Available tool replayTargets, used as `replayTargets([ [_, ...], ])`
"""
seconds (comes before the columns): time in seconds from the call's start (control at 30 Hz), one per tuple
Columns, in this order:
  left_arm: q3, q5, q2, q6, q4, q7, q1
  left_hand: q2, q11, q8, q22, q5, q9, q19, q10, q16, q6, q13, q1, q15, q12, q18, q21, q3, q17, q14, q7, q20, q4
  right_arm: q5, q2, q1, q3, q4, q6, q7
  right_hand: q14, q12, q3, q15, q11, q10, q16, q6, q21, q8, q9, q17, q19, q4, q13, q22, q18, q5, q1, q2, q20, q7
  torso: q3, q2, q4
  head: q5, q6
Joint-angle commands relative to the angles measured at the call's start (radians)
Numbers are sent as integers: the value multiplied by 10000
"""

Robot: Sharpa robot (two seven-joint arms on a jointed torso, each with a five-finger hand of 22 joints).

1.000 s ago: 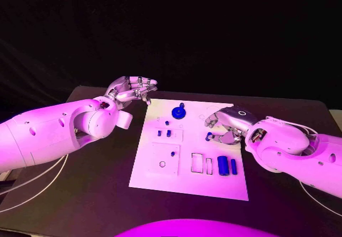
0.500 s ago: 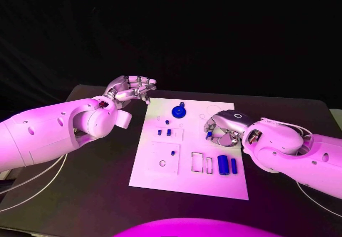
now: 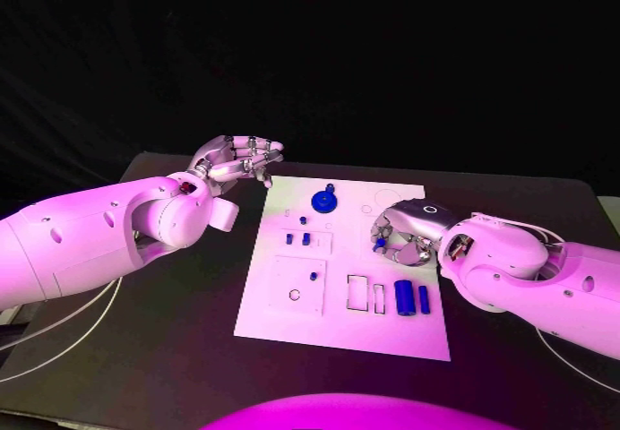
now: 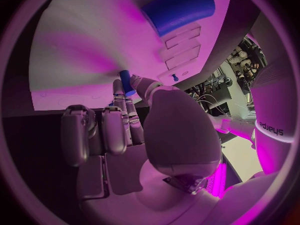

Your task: Assemble the parts on the task board

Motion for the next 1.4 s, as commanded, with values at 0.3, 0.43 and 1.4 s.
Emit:
replayTargets([
  [0.3,5,55,34,144,-9,27,-3,26,-5,-21,-17,24,-8,51,-99,-47,-70,10,-96,33,53,66,-55,63,-17,-42,28,-5,19,-134,-215,18,20,436,-855,-117,358,-43,342,-120,-75,335,105,165,318,197,167,85,472,-325,56,2011,-125,-208,272,194,-119,-26,7,-13,8,-4,-18],
  [0.43,4,63,53,132,-32,28,-10,26,-5,-21,-17,24,-8,51,-99,-47,-70,10,-96,33,53,66,-55,63,-17,-42,28,-5,19,3,-456,162,81,905,-952,-170,358,-44,345,-121,-75,339,104,167,338,200,170,83,480,-332,57,2019,-130,-208,274,193,-120,-26,3,-16,5,15,-17],
  [1.4,3,172,428,181,-115,21,-24,38,-5,-12,-20,21,-5,50,-107,-41,-71,15,-128,34,75,67,-59,95,-25,-41,28,-2,15,66,2078,-690,-6,1134,-860,431,336,-103,412,-120,-61,343,55,122,259,212,200,-13,451,-432,62,1995,-113,-139,271,180,-129,1,-15,-5,-11,333,-111],
])
